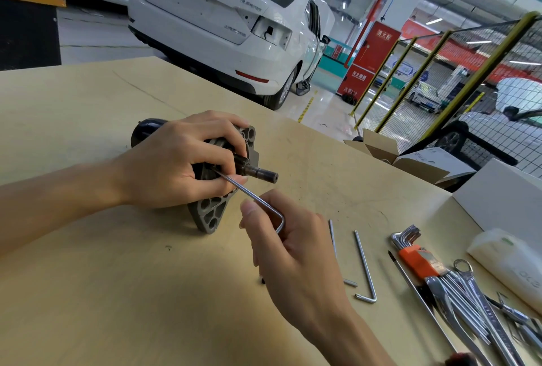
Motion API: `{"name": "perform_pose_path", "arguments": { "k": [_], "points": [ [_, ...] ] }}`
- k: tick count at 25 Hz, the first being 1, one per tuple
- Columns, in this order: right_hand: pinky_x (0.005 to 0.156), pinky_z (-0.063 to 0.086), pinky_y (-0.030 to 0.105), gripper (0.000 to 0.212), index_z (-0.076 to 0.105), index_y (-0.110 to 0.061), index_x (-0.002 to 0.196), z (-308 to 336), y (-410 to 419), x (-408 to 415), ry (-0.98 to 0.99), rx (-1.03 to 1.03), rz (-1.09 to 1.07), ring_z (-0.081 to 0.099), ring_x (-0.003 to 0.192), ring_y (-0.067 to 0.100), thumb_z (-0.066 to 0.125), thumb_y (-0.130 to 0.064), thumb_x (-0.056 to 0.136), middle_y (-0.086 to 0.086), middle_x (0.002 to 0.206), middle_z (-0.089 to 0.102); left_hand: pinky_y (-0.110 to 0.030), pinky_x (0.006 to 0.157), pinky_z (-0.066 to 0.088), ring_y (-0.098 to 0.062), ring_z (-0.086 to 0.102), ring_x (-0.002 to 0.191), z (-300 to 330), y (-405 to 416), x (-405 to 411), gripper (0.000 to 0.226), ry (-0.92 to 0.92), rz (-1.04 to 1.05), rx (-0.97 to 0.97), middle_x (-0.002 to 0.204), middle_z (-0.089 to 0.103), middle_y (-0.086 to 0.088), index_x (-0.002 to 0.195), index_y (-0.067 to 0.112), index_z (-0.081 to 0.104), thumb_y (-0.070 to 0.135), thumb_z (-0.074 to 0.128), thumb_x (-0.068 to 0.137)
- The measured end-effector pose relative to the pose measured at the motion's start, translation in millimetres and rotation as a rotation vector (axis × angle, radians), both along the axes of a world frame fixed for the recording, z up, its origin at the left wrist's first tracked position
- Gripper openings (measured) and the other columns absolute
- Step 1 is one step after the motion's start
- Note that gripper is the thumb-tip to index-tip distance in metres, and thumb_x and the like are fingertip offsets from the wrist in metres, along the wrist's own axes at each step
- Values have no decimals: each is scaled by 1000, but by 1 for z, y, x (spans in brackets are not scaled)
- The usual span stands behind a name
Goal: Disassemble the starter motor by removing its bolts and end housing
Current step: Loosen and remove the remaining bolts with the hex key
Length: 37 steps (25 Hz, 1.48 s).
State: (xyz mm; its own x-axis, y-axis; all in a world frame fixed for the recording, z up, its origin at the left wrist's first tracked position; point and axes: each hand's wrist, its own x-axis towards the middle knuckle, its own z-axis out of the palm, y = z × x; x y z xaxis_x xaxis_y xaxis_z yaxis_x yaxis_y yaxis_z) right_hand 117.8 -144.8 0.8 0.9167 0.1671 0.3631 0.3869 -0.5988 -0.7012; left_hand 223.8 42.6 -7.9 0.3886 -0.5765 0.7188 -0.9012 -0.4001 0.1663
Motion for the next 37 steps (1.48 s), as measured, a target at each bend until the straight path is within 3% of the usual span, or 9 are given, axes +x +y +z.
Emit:
{"name": "perform_pose_path", "arguments": {
  "k": [8, 23, 30, 37],
  "points": [
    [51, 42, 48, 42, 50, -19, 74, 0, -2, 2, -17, -1, -18, 47, 53, 28, 42, -57, 87, 13, 60, 52, -49, 97, 50, -26, 52, 130, 2, 1, 2, 22, -70, 15, 51, 108, 66, -2, 77, 14, 74, 31, 64, 88],
    [48, 44, 49, 33, 50, -25, 74, 0, -1, 0, -26, 5, 35, 50, 54, 28, 44, -53, 90, 8, 61, 51, -50, 98, 50, -25, 52, 131, 1, 0, 0, 25, -15, -2, -2, 107, 66, -1, 75, 14, 74, 33, 64, 88],
    [50, 41, 48, 41, 50, -15, 75, -1, -5, 4, -24, 19, 0, 47, 53, 33, 40, -48, 98, 15, 60, 52, -48, 100, 48, -23, 51, 131, 0, 0, 1, 24, -6, 5, 1, 108, 67, -1, 76, 15, 74, 33, 63, 88],
    [48, 44, 35, 27, 54, -22, 80, -3, -11, 14, -125, -9, -53, 55, 49, 17, 44, -32, 103, -7, 64, 62, -41, 102, 47, -19, 52, 130, 4, -1, -2, 31, 15, -4, -15, 107, 67, 0, 77, 15, 75, 41, 62, 88]
  ]
}}
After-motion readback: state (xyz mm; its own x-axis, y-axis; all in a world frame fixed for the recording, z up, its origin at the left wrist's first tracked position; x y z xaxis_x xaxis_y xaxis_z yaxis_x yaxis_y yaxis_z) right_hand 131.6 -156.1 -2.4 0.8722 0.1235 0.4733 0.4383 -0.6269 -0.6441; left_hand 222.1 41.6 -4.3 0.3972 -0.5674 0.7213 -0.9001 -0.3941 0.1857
